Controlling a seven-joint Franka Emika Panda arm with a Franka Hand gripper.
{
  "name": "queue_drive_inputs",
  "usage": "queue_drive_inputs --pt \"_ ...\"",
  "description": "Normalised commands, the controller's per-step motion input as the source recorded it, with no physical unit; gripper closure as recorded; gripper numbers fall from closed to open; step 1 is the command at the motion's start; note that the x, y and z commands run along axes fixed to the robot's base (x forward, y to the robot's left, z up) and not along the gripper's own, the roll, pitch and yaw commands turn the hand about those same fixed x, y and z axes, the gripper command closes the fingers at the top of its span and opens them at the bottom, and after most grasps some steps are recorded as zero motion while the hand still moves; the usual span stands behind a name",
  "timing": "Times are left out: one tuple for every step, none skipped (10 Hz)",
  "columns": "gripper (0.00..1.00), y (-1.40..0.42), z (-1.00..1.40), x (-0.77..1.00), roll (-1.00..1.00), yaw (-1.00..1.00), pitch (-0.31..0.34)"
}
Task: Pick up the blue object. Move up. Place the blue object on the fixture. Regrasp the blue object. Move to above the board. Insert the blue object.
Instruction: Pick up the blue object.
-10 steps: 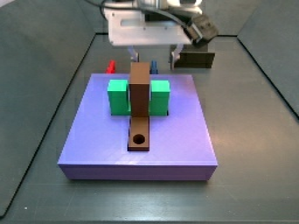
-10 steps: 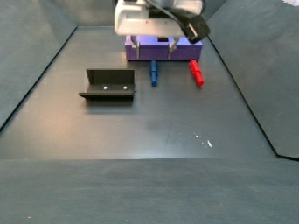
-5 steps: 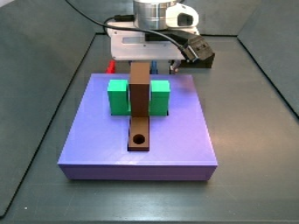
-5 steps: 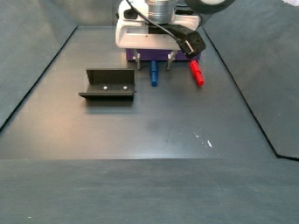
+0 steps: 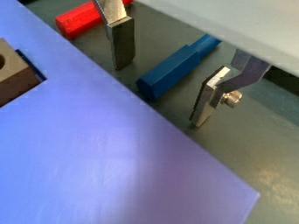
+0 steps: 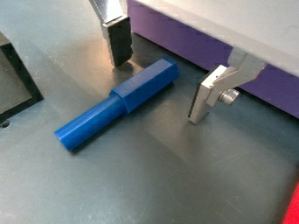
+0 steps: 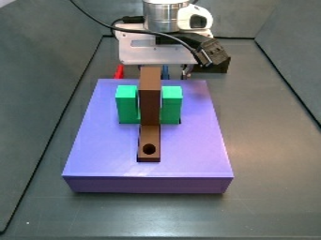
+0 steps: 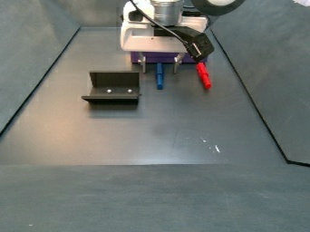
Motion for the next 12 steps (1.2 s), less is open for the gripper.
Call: queue_drive_inputs --pt "0.00 0.00 0.00 0.00 0.00 0.00 0.000" --pt "1.00 0.00 0.00 0.00 0.00 0.00 0.000" --pt "1.00 0.00 0.00 0.00 0.00 0.00 0.000" --pt "1.00 0.00 0.00 0.00 0.00 0.00 0.000" --pt "1.00 0.00 0.00 0.00 0.00 0.00 0.000" --pt "1.00 0.00 0.00 0.00 0.00 0.00 0.000" --pt "1.00 0.00 0.00 0.00 0.00 0.00 0.000" --pt "1.00 0.00 0.00 0.00 0.00 0.00 0.000" --pt "1.00 0.00 0.00 0.00 0.00 0.00 0.000" --pt "1.00 0.00 0.00 0.00 0.00 0.00 0.000" --pt "1.00 0.00 0.00 0.00 0.00 0.00 0.000" --pt "1.00 0.00 0.00 0.00 0.00 0.00 0.000"
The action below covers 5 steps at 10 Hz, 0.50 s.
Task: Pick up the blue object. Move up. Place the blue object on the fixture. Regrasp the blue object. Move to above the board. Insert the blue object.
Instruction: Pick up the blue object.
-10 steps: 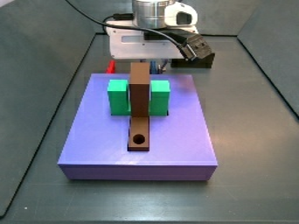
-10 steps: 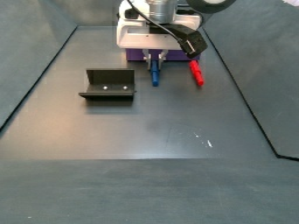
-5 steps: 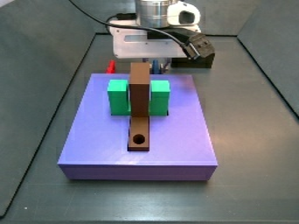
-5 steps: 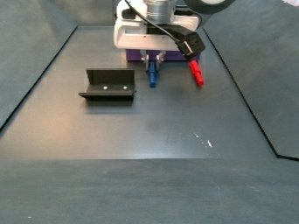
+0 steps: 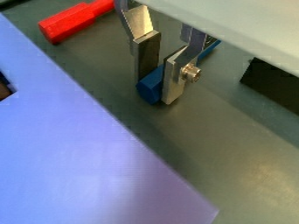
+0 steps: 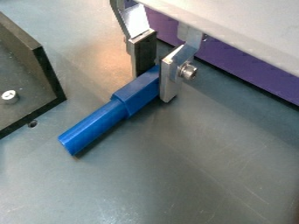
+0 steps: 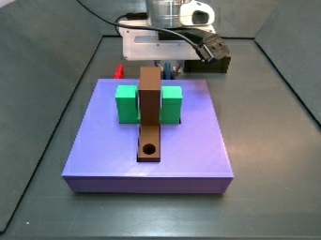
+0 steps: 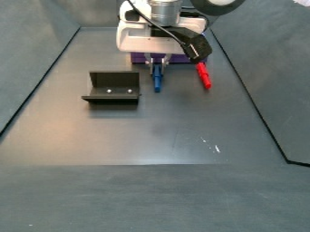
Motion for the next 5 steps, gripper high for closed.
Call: queue_drive_inputs --pt "1.00 0.00 0.00 0.00 0.00 0.00 0.000" --pt "1.00 0.00 0.00 0.00 0.00 0.00 0.000" --pt "1.00 0.00 0.00 0.00 0.00 0.00 0.000" --pt "1.00 0.00 0.00 0.00 0.00 0.00 0.000" --pt "1.00 0.00 0.00 0.00 0.00 0.00 0.000"
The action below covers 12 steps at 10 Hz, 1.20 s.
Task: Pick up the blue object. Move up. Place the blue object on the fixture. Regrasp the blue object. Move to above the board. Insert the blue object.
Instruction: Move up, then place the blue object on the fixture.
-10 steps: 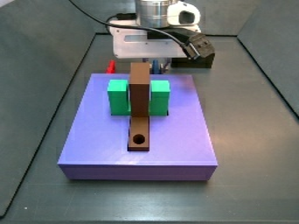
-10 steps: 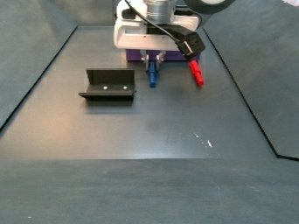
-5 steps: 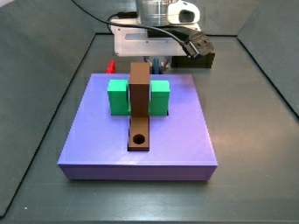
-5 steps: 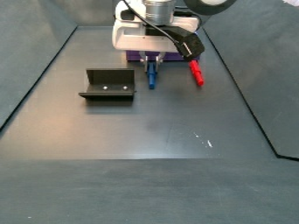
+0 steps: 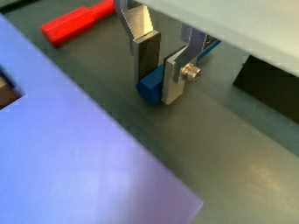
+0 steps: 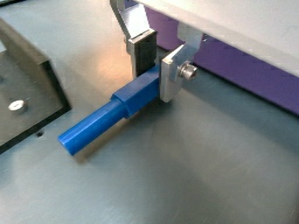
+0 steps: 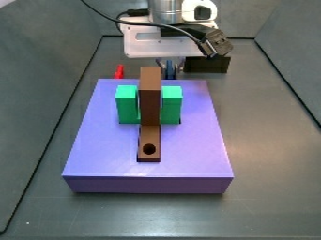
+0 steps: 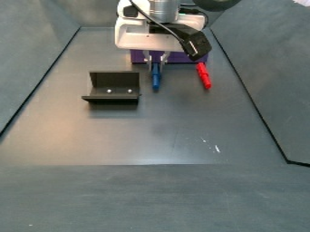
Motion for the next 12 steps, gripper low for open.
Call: queue_drive_inputs --pt "1.00 0.00 0.83 0.00 0.00 0.00 0.000" --pt "1.00 0.05 0.76 -0.04 0.01 0.00 0.032" --pt "1.00 0.05 0.55 -0.06 0.00 0.00 0.037" --pt "1.00 0.01 0.19 -0.01 -0.03 0.00 -0.006" --pt "1.00 0.00 0.00 0.09 0.00 -0.01 0.000" --pt "1.00 0.33 0.00 0.24 -0.62 -0.23 -0.069" --pt "1.00 0.30 0.33 0.48 -1.00 -0.11 -0.177" --pt "1.00 0.28 0.35 0.50 -1.00 -0.10 -0.154" --pt "1.00 0.28 0.36 0.50 -1.00 -0.10 -0.157" --pt "1.00 0.27 0.35 0.53 -1.00 -0.09 -0.129" --pt "1.00 0.20 0.30 0.67 -1.00 -0.03 -0.029" --pt "1.00 0.09 0.27 0.74 -1.00 -0.04 0.000"
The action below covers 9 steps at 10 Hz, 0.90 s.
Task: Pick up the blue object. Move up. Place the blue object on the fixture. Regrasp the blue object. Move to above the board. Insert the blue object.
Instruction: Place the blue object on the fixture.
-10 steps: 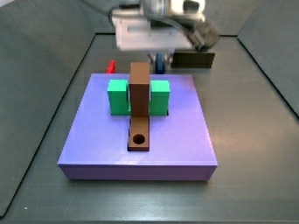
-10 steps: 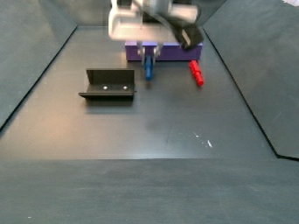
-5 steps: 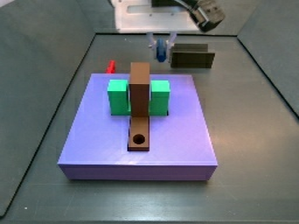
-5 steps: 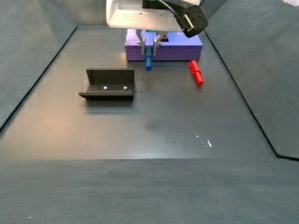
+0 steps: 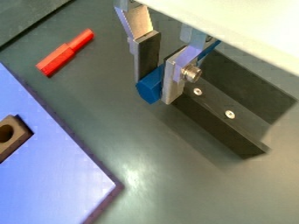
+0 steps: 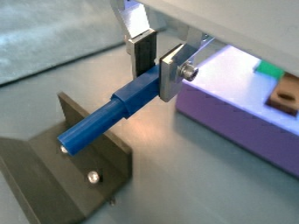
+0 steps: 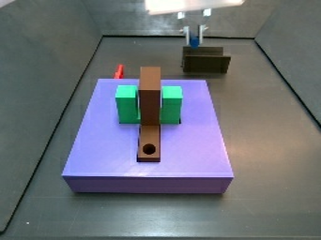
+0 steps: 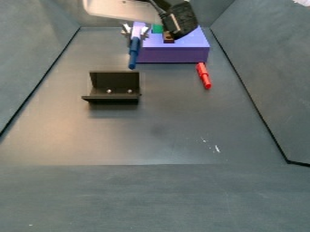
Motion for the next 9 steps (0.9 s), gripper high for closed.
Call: queue_drive_inputs --pt "1.00 0.09 0.21 0.72 -1.00 -0.03 0.000" --pt "1.00 0.07 0.16 0.70 -1.00 -0.02 0.000" --pt "1.00 0.08 0.09 0.66 -1.00 0.00 0.000" --pt "1.00 0.14 0.07 0.61 -1.00 -0.01 -0.043" --pt "1.00 0.16 0.09 0.57 -1.00 -0.09 -0.163" --pt "1.00 0.21 0.10 0.50 -1.00 -0.10 -0.249" --pt "1.00 0.45 0.00 0.36 -1.00 -0.08 -0.283" --pt "1.00 0.49 -0.05 0.22 -1.00 -0.12 -0.366" --pt "1.00 0.62 -0.43 0.00 -0.65 -0.14 -0.306"
